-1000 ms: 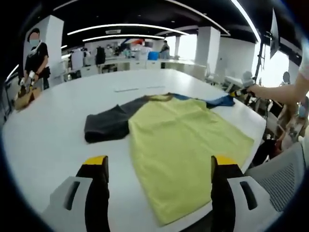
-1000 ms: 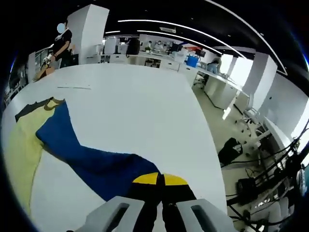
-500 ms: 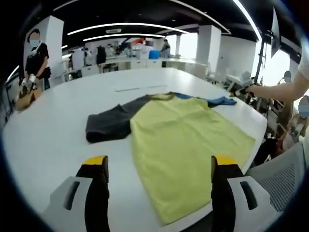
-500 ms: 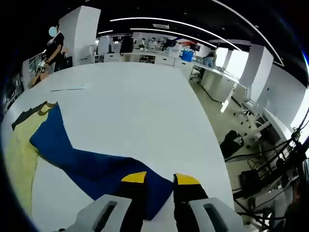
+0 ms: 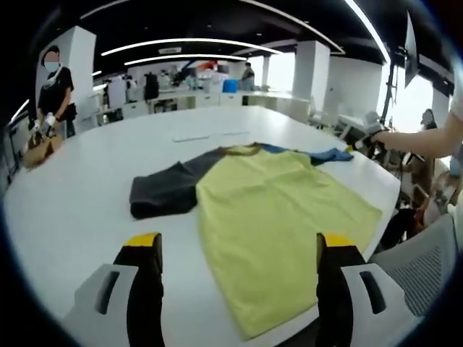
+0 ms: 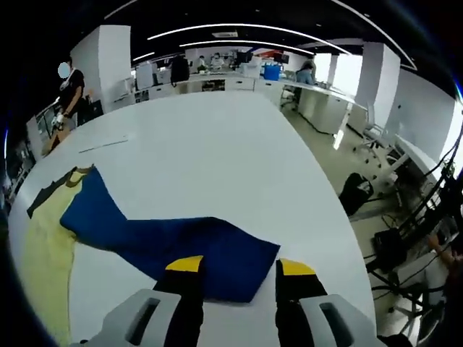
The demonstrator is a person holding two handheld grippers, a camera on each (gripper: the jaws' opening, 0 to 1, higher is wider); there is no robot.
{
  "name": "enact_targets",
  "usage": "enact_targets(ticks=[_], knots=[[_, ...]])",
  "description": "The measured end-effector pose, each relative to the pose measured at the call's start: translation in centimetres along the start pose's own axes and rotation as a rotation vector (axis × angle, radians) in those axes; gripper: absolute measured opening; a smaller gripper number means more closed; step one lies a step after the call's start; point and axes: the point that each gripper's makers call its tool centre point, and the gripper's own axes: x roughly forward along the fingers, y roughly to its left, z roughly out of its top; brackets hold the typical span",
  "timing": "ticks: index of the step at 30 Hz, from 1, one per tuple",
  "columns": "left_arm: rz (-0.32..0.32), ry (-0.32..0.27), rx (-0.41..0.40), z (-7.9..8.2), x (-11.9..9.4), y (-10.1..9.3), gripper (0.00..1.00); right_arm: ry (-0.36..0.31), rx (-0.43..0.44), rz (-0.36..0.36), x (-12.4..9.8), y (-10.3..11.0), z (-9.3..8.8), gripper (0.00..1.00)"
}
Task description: Fold the garment on the visible template until the final outline fits inside the template.
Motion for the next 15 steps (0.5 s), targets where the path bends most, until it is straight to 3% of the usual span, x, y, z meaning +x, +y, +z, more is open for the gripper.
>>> enact_targets(ticks=[7, 9, 15], knots=[[0.006, 0.008, -0.003, -0.4, -0.3, 0.0, 0.84, 0.049, 0.072, -0.003, 0.2, -0.2, -1.5, 0.31], [0.007, 0.011, -0.002, -0.5, -0.3, 0.1, 0.83, 0.029, 0.085, -0.002, 0.2, -0.3, -1.2, 0.28], [0.016, 0.014, -0.001, -0.6, -0.4, 0.5, 0.83, 0.048, 0.085, -0.018, 1.5, -1.6, -1.1, 0.19]])
